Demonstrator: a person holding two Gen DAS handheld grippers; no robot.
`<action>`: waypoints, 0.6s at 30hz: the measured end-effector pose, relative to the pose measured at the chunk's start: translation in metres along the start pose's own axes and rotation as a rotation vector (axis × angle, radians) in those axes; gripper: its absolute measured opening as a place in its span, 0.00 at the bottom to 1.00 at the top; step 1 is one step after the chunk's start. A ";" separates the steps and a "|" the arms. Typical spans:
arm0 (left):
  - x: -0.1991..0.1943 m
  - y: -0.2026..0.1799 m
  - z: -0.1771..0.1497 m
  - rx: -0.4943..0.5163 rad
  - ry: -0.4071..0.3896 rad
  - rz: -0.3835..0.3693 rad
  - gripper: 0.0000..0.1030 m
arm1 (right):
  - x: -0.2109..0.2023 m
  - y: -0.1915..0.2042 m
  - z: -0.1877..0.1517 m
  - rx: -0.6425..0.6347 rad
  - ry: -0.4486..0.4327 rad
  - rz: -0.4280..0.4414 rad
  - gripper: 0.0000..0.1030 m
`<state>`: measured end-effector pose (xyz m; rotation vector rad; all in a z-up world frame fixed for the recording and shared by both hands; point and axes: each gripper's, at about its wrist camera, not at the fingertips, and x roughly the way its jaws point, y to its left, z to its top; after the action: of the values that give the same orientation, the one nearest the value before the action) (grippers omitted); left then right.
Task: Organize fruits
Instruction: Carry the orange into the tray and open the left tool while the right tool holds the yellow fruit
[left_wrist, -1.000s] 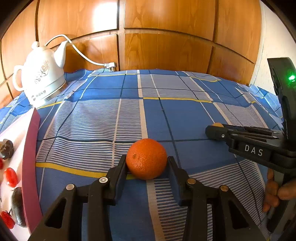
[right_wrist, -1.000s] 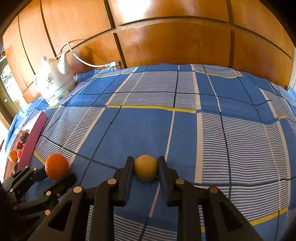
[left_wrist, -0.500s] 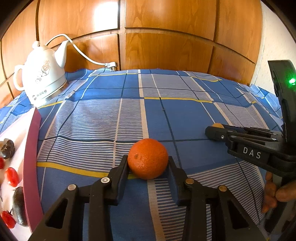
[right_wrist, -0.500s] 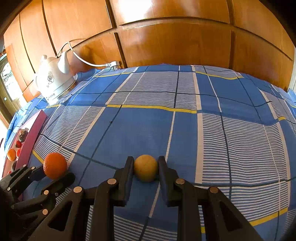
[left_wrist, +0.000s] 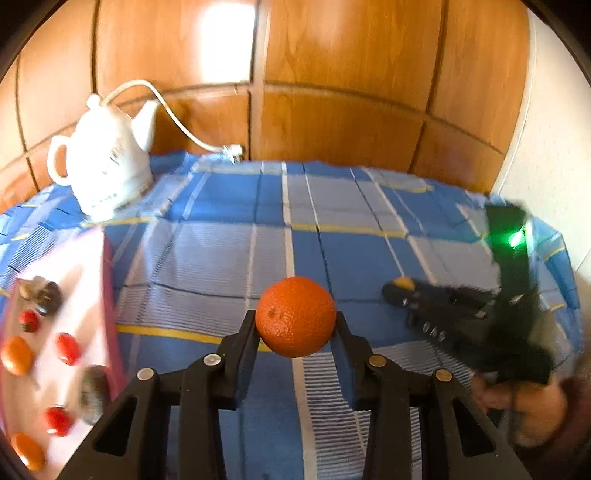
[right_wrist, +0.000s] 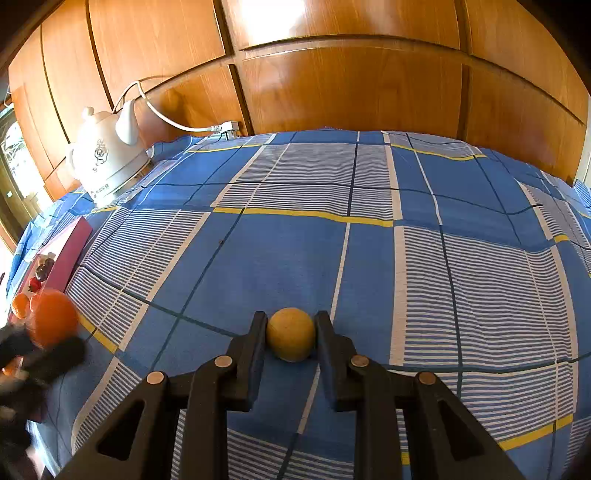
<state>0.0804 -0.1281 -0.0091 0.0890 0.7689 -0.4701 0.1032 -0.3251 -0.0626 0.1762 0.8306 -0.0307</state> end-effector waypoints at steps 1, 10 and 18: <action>-0.007 0.003 0.003 -0.006 -0.012 0.008 0.37 | 0.000 0.000 0.000 0.001 0.000 0.001 0.25; -0.056 0.049 0.017 -0.076 -0.064 0.122 0.37 | 0.000 0.001 0.000 0.000 -0.001 -0.001 0.25; -0.078 0.081 0.011 -0.117 -0.087 0.181 0.37 | 0.000 0.004 0.000 -0.016 0.001 -0.020 0.25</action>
<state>0.0747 -0.0291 0.0450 0.0285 0.6948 -0.2543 0.1036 -0.3210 -0.0613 0.1524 0.8332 -0.0426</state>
